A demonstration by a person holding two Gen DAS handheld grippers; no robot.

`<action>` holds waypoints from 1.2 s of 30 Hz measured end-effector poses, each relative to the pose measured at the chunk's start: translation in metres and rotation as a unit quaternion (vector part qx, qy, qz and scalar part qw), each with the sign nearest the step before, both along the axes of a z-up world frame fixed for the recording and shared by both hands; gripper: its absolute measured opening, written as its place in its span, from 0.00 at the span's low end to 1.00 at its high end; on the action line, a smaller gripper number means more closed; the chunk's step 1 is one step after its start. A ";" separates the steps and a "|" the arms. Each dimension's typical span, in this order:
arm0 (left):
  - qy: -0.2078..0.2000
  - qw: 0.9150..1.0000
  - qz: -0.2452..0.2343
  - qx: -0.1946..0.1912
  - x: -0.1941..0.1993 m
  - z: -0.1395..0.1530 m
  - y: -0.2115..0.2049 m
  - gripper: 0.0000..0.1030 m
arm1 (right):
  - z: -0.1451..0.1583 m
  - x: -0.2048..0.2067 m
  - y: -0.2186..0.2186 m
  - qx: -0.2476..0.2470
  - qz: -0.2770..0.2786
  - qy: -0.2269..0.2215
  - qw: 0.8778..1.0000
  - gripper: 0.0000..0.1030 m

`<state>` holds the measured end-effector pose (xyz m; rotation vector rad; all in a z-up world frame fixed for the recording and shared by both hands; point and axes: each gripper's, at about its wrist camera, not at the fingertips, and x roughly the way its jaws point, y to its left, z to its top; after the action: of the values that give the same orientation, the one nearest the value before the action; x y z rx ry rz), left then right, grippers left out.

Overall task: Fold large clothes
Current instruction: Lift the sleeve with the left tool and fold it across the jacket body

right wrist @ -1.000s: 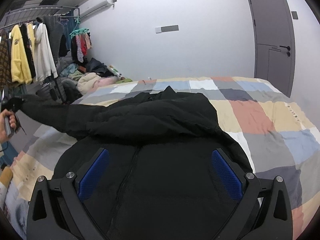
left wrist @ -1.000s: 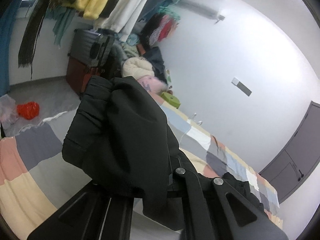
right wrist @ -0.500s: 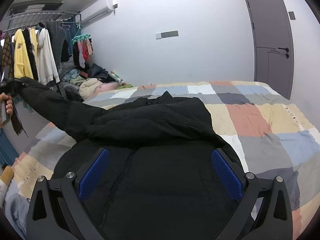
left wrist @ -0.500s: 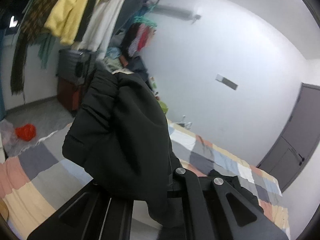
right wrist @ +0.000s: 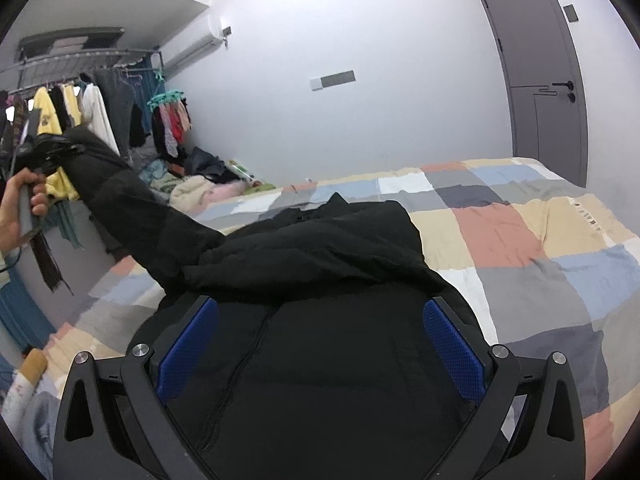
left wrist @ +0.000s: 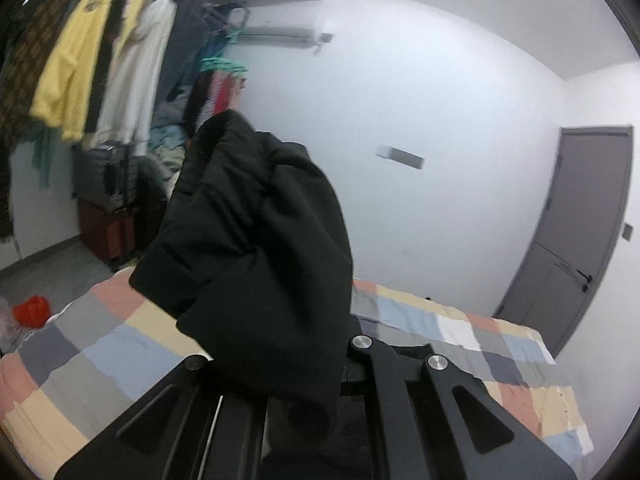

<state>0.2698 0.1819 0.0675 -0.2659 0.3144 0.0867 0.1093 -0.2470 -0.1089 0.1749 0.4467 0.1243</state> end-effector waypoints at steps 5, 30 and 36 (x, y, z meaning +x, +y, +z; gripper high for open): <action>0.005 0.999 -0.035 0.015 0.016 -0.002 -0.066 0.05 | 0.004 -0.007 -0.001 -0.009 0.000 -0.009 1.000 1.00; 0.159 0.968 -0.180 0.077 0.124 -0.215 -0.339 0.09 | -0.017 0.020 -0.065 0.038 -0.052 -0.024 0.998 1.00; 0.188 0.960 -0.182 0.097 0.141 -0.255 -0.343 0.09 | -0.030 0.031 -0.073 0.037 -0.049 -0.020 0.998 1.00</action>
<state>0.4105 -0.1610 -0.1878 0.0092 0.7231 -0.1982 0.1403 -0.3198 -0.1386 0.2670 0.3939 0.0475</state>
